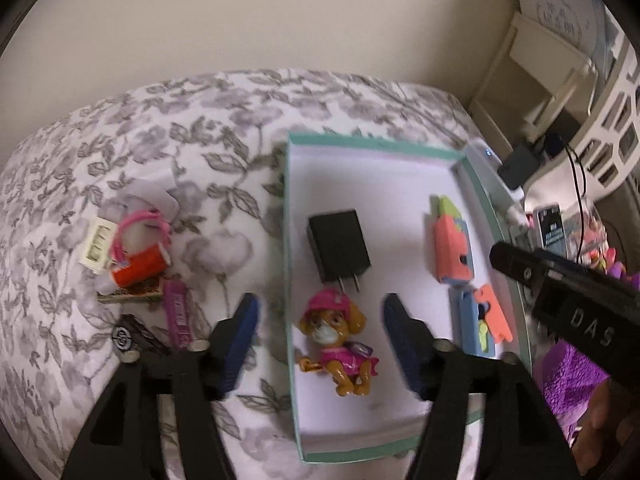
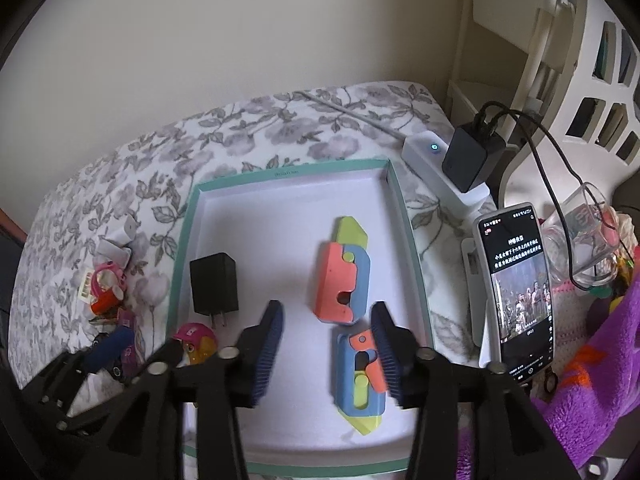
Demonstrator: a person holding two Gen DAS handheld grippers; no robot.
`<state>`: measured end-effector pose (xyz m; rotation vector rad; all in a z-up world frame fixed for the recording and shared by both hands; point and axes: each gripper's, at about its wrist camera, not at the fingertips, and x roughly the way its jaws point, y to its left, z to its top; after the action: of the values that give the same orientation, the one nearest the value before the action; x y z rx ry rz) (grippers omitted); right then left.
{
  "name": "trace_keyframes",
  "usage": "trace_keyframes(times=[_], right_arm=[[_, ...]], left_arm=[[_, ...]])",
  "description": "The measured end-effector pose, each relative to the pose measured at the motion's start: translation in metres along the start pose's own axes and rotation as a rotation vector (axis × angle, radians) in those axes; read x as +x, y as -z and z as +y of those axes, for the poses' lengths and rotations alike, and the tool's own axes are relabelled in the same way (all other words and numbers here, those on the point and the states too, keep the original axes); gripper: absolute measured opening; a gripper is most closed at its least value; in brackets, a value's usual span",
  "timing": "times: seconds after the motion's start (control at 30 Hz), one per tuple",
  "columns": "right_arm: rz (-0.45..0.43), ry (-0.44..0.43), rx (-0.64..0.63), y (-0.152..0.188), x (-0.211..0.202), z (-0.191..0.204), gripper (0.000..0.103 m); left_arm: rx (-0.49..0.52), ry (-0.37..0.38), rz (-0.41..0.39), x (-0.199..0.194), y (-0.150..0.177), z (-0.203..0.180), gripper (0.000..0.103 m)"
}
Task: Organize rigid objects
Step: 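Withdraw both open tools from the tray back toward the remaining pile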
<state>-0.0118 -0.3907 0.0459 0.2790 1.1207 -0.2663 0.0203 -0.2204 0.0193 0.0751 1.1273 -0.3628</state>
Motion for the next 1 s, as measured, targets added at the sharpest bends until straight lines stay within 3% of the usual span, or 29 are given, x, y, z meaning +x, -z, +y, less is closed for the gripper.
trace_keyframes(times=[0.4, 0.47, 0.53, 0.57, 0.67, 1.0], right_arm=[[-0.029, -0.005, -0.021, 0.0, 0.004, 0.007, 0.079], [-0.038, -0.008, -0.028, 0.0, 0.004, 0.009, 0.087], [-0.047, -0.016, -0.031, 0.0, 0.003, 0.011, 0.09], [-0.051, -0.021, -0.031, 0.0, 0.003, 0.012, 0.09], [-0.064, -0.034, -0.026, 0.0, 0.003, 0.013, 0.098], [-0.105, -0.056, -0.088, 0.003, 0.002, 0.039, 0.103]], left_arm=[[-0.138, -0.063, -0.068, -0.019, -0.011, 0.047, 0.087], [-0.172, -0.066, -0.08, -0.022, -0.012, 0.058, 0.087], [-0.204, -0.073, -0.093, -0.025, -0.012, 0.069, 0.092], [-0.219, -0.077, -0.099, -0.027, -0.012, 0.074, 0.102], [-0.248, -0.086, -0.117, -0.032, -0.012, 0.085, 0.103], [-0.363, -0.134, -0.166, -0.054, -0.008, 0.134, 0.103]])
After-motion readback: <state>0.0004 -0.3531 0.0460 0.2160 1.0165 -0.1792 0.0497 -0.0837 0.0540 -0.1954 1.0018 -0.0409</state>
